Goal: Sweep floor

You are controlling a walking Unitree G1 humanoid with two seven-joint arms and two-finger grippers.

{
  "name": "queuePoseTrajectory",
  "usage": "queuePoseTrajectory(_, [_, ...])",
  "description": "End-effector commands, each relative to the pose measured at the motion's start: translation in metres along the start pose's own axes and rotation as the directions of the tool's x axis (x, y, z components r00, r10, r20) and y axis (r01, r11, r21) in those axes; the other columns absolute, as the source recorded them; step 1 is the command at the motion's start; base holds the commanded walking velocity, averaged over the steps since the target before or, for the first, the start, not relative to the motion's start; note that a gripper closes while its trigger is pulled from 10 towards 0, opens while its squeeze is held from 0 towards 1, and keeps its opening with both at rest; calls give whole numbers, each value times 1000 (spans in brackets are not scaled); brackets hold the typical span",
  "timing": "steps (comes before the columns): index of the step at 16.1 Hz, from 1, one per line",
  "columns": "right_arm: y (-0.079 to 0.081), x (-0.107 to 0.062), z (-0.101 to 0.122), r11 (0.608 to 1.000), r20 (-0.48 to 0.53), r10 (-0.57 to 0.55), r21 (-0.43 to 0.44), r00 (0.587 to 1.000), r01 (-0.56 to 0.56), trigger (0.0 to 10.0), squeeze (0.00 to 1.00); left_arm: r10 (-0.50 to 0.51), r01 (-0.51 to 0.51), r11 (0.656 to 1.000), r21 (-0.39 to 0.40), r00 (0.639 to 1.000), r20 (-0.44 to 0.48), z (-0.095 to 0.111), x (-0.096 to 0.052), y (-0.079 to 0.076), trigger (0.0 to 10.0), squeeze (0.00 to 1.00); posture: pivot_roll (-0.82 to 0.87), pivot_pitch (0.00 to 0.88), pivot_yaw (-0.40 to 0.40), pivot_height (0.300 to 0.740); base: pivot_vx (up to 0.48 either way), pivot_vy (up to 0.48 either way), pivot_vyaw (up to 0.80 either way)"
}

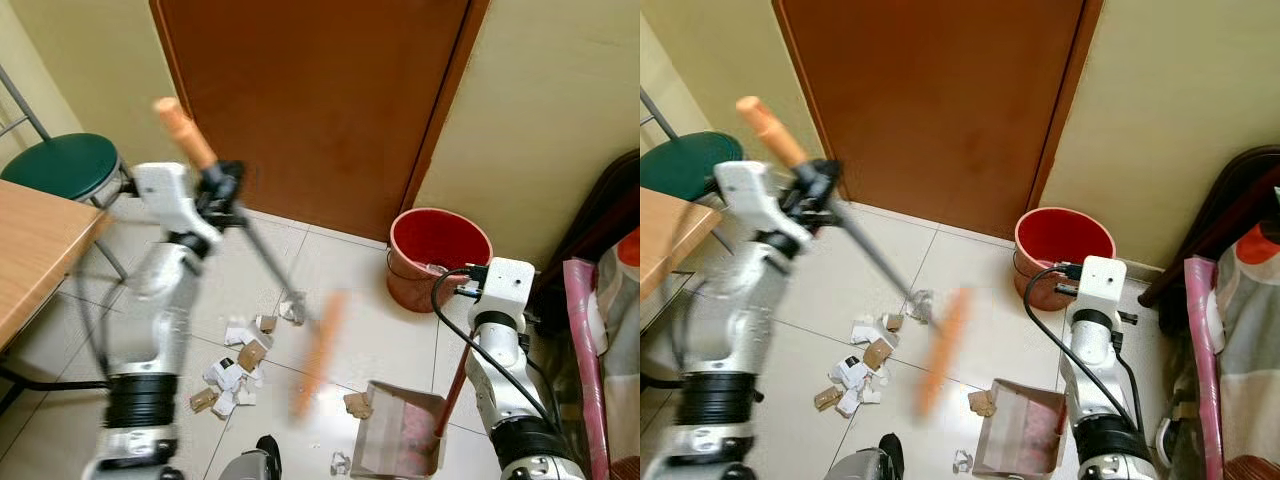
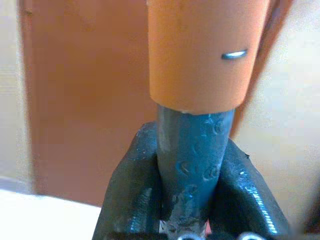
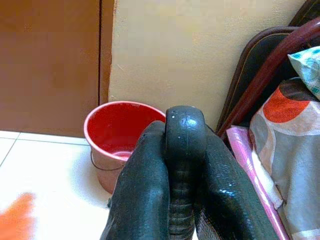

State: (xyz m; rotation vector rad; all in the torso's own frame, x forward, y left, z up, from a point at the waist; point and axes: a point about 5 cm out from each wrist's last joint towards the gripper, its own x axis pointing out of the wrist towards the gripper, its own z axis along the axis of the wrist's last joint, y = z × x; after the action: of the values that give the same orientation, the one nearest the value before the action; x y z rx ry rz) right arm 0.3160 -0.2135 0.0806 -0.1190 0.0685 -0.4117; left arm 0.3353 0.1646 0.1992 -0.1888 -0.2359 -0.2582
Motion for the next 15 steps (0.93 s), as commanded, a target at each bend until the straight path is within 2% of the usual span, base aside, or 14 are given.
queuePoseTrajectory(1, [-3, -1, -4, 1000, -13, -6, -2, 1000, 6, 10000, 0, -9, 9, 1000, -14, 1000, -14, -9, -5, -1, 10000, 0, 51, 182, 11, 740, 0, 0, 0])
queuePoseTrajectory(4, [-1, 0, -2, 1000, -6, -5, 15, 1000, 5, 10000, 0, -39, 35, 999, -39, 995, -92, -37, -15, -14, 10000, 0, 50, 180, 8, 740, 0, 0, 0])
queuePoseTrajectory(5, [0, 1, 1, 1000, 4, 1, 23, 1000, -1, 10000, 0, -51, 45, 997, -58, 993, -109, -45, -15, -21, 10000, 0, 48, 180, 2, 740, 0, 0, 0])
queuePoseTrajectory(6, [-1, 4, 4, 1000, 12, 2, 24, 1000, -2, 10000, 0, -84, 73, 993, -96, 990, -114, -51, -14, -35, 10000, 0, 44, 181, 0, 740, 0, 0, 0])
queuePoseTrajectory(8, [-2, 6, 6, 1000, 13, 0, 23, 1000, 0, 10000, 0, -149, 130, 976, -172, 984, -100, -55, -11, -60, 10000, 0, 41, 177, -2, 740, 0, 0, 0])
queuePoseTrajectory(10, [-1, 7, 6, 1000, 11, 1, 26, 1000, -1, 10000, 0, -154, 137, 955, -262, 987, -45, -47, 0, -72, 10000, 0, 42, 173, -1, 740, 0, 0, 0])
queuePoseTrajectory(12, [3, 5, 4, 999, 7, 5, 32, 1000, -5, 10000, 0, -146, 140, 943, -301, 989, 3, -34, 13, -75, 10000, 0, 37, 171, 8, 740, 0, 0, 0])
queuePoseTrajectory(15, [1, 2, 1, 999, 0, -1, 36, 1000, 1, 10000, 0, -125, 123, 954, -275, 992, 11, -30, 13, -62, 10000, 0, 38, 172, 14, 740, 0, 0, 0])
